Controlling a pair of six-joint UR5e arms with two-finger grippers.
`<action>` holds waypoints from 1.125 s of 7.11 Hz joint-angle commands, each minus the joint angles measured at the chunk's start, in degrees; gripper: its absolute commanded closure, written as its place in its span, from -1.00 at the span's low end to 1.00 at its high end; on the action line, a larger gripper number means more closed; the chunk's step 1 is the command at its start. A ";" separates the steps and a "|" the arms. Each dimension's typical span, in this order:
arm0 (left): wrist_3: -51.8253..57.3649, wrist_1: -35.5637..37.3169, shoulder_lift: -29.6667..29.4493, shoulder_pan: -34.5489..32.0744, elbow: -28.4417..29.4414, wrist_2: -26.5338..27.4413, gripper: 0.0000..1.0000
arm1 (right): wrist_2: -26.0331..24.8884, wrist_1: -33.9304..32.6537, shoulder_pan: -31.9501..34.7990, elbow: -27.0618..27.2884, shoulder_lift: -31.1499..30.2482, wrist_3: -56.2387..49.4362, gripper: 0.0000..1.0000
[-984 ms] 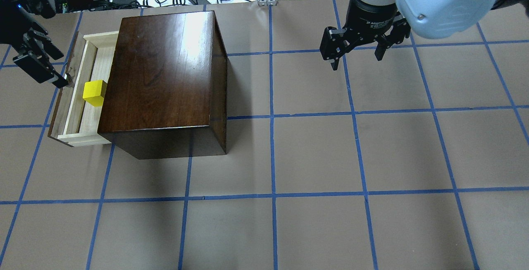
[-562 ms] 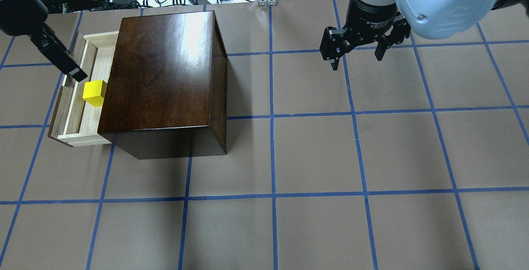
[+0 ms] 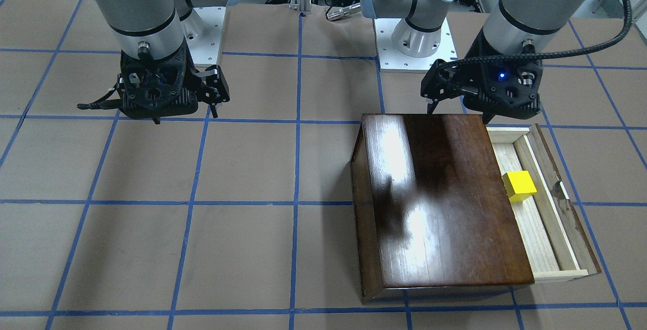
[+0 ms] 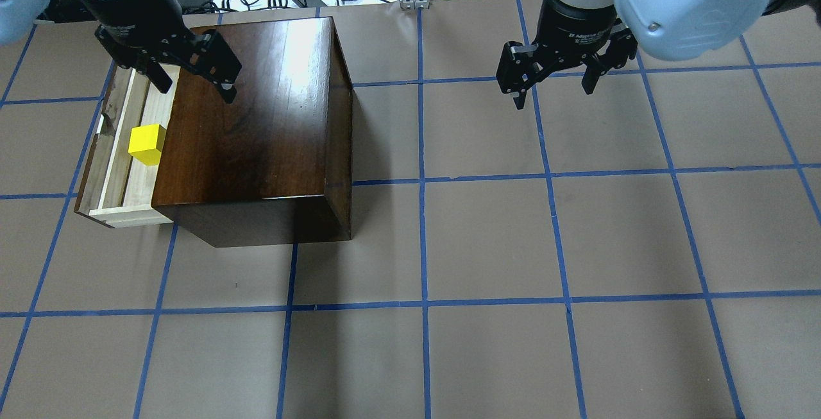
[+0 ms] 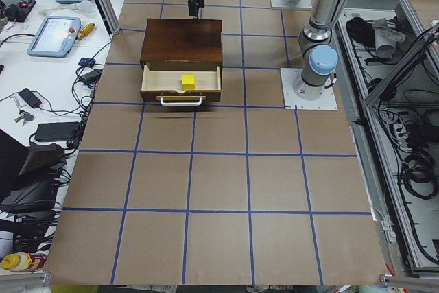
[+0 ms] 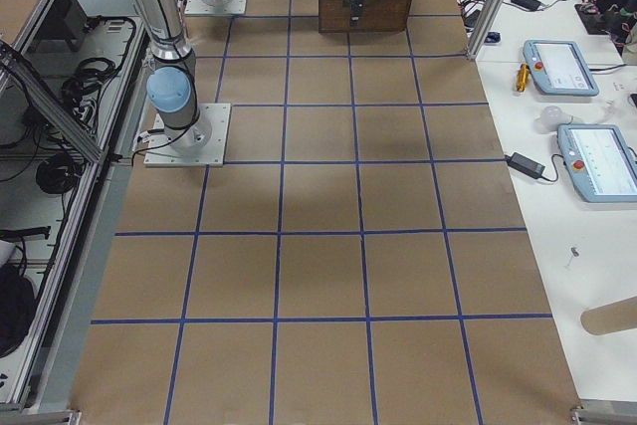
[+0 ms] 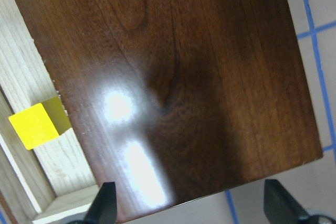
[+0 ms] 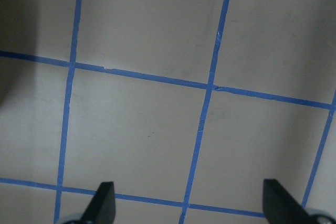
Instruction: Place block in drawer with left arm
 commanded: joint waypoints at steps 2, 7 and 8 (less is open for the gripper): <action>-7.09 0.79 -0.12 -1.40 -0.05 0.09 -1.00 | -0.02 0.00 0.00 0.00 0.00 0.01 -1.00; -6.56 1.06 0.15 -1.40 -0.13 0.17 -1.00 | -0.02 0.00 0.00 0.00 0.00 -0.08 -1.00; -6.39 1.06 0.15 -1.40 -0.13 0.09 -1.00 | -0.02 0.00 0.00 0.00 0.00 0.01 -1.00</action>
